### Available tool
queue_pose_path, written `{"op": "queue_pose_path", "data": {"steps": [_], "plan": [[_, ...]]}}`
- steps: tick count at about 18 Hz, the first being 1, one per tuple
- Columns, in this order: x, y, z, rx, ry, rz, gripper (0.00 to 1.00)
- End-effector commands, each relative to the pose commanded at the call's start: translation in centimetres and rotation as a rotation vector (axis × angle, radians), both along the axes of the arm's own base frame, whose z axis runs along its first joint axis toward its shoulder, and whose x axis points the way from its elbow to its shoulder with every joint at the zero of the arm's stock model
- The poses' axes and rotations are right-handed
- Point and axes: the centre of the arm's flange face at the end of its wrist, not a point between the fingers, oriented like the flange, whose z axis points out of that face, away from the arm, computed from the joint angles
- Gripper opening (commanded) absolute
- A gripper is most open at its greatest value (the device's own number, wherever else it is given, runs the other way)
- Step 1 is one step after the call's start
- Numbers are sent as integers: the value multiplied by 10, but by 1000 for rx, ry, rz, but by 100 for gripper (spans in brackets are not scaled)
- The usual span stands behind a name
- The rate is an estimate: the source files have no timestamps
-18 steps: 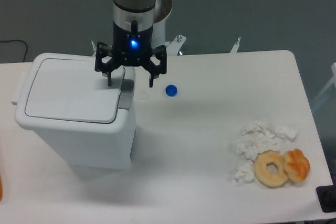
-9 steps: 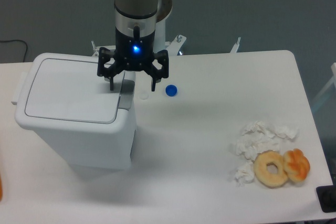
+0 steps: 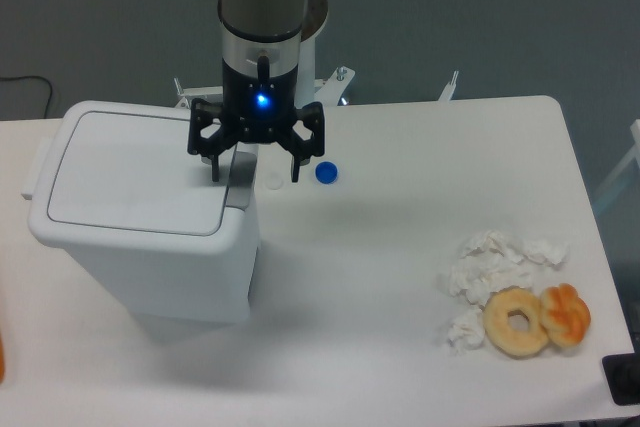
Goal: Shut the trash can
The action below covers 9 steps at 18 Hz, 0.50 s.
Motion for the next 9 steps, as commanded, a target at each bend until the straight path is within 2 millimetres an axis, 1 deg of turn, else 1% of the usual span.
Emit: {"op": "queue_pose_path", "data": {"steps": [5,9], "plan": [[0,0,5,7,5,3,100],[2,2,24,40,21,-8,100]]}}
